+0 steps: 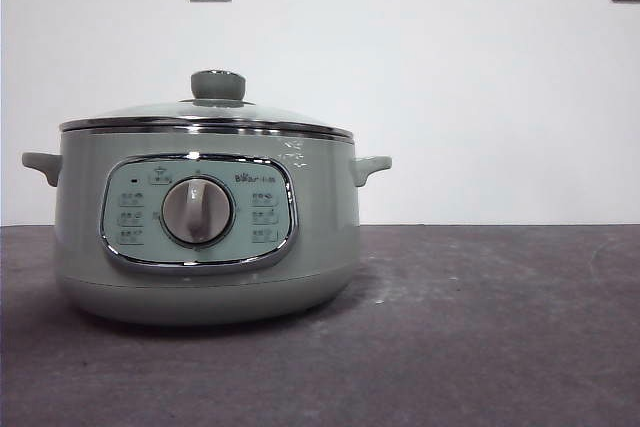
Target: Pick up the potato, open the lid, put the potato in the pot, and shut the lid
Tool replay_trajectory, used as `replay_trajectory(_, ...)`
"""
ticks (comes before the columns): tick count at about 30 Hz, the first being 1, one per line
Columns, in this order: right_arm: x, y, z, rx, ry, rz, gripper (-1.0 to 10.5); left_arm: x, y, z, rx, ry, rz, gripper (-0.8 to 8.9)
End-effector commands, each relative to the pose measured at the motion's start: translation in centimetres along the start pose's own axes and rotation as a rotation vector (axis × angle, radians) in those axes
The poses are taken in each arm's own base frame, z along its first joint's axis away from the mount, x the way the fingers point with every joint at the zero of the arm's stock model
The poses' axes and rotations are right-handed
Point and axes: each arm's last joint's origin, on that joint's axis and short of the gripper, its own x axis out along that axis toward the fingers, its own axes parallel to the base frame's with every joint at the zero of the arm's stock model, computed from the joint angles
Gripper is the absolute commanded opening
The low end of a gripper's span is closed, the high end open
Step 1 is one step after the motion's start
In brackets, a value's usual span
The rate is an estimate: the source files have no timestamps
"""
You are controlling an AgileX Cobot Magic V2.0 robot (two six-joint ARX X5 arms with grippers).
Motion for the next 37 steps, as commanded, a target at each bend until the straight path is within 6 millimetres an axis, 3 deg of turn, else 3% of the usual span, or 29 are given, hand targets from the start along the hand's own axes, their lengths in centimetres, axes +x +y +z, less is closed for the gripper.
replay_trajectory(1, 0.7, 0.1, -1.2, 0.005, -0.019, 0.001, 4.0, -2.3, -0.3, 0.4, 0.018, -0.023, -0.025, 4.22)
replay_trajectory(7, 2.9, 0.4, -4.7, 0.022, -0.085, 0.005, 0.1, -6.6, -0.6, 0.3, 0.079, -0.020, -0.076, -0.18)
replay_trajectory(15, 6.7, 1.0, -10.0, 0.053, -0.189, 0.016, -0.2, -8.5, -0.3, -1.2, 0.146, 0.010, 0.010, -0.08)
replay_trajectory(23, 9.9, 1.5, -15.2, 0.055, -0.195, 0.013, -0.2, -8.6, 0.1, -4.9, 0.166, -0.015, -0.014, -0.08)
replay_trajectory(28, 10.5, 1.6, -15.8, 0.032, -0.113, 0.006, -0.2, -8.3, 0.3, -5.7, 0.154, 0.058, 0.004, -0.03)
replay_trajectory(37, 10.3, 1.5, -15.8, 0.034, -0.119, 0.006, -0.2, -8.0, 0.3, -6.3, 0.174, 0.124, 0.015, -0.03)
